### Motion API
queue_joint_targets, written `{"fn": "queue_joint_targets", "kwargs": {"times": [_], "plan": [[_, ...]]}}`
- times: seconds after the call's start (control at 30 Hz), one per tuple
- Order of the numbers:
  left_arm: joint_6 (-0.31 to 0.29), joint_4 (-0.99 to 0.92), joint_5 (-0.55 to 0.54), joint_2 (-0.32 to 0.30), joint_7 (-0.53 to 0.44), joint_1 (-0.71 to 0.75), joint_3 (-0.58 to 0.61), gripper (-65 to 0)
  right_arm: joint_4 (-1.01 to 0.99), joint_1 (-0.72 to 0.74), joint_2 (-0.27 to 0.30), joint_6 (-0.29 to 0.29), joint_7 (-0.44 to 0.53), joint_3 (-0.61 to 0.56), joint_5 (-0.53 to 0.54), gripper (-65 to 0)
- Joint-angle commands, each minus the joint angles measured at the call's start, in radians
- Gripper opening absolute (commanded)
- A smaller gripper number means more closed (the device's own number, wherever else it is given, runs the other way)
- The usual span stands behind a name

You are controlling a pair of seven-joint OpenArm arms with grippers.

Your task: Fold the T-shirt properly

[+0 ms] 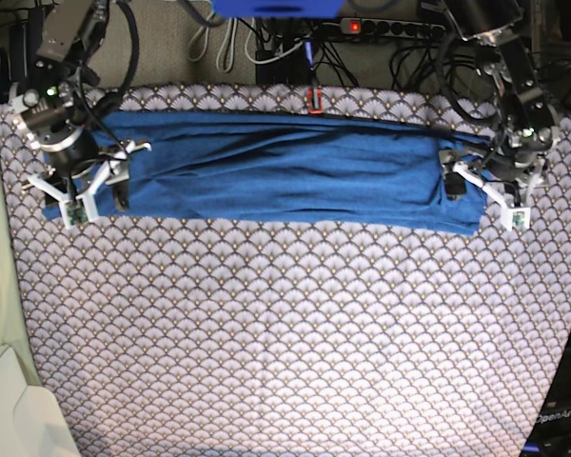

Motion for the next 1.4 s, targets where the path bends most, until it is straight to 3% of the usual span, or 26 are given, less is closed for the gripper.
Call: {"fn": "queue_joint_targets", "kwargs": {"times": [0.0,0.43,0.6,0.67,1.17,1.37], "plan": [[-0.001,0.007,-0.001,-0.009,-0.005,-0.006,-0.003,0.0,0.014,0.009,0.007,-0.001,0.024,0.002,0.015,-31.8],[-0.005,-0.139,-0.001,-0.009,-0.005,-0.039,-0.003,0.0,0.014,0.011,0.008,-0.001,0.026,0.005,0.012,-31.8],[-0.150,-0.168,-0.001,-0.009,-0.005,-0.047,-0.007,0.0,0.014,0.011,0.008,-0.001,0.024,0.007,0.010,-31.8],[-0.169,-0.168,-0.001,-0.009,-0.005,-0.046,-0.009,0.0,0.014,0.011,0.008,-0.001,0.024,0.007,0.010,-31.8],[-0.178,-0.168,-0.001,-0.009,-0.004,-0.039,-0.004,-0.6,0.014,0.011,0.008,-0.001,0.024,0.007,0.010,-31.8],[-0.175,-0.168,0.004,-0.009,-0.004,-0.043,-0.007,-52.2,0.014,0.009,0.008,-0.001,0.024,0.007,0.010,-31.8]]}}
